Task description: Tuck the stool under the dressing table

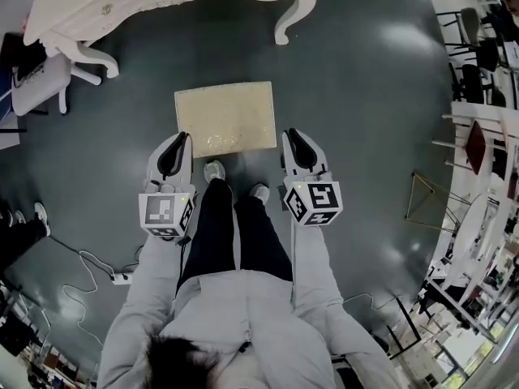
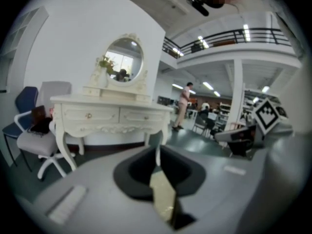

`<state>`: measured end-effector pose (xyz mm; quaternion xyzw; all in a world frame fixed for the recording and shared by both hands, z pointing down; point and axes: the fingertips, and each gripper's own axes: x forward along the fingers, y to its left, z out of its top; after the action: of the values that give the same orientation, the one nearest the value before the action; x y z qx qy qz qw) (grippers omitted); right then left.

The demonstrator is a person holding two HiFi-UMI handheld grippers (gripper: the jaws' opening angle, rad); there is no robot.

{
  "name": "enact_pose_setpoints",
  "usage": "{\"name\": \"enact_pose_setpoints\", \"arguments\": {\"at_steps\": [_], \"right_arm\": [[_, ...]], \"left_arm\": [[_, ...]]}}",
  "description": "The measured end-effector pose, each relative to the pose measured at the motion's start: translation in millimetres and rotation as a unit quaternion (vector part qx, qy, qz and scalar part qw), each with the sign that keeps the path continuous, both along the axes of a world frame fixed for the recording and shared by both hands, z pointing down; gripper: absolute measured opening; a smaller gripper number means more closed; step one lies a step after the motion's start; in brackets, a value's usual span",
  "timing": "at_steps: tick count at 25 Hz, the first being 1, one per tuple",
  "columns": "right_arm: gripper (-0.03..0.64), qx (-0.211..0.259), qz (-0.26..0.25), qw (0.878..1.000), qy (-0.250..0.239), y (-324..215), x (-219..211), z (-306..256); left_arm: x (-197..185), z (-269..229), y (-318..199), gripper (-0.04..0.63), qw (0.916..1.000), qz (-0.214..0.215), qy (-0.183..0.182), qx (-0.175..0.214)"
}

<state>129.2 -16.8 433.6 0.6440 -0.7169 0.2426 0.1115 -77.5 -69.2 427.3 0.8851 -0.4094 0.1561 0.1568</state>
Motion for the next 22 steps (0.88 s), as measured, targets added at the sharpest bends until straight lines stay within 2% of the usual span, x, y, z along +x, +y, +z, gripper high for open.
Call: {"name": "enact_pose_setpoints", "arguments": {"at_steps": [11,22], "right_arm": [[0.121,-0.066,-0.035,0.997,-0.019,23,-8,92],[0.204,-0.135,-0.07,0.988,-0.024,60,-13,183]], "left_arm": [[-4,93,36,0.111,0.9972,0.002,-0.029,-0.069],[-19,171,73,0.212,0.9927,-0.004,-0.065,-0.101]]}}
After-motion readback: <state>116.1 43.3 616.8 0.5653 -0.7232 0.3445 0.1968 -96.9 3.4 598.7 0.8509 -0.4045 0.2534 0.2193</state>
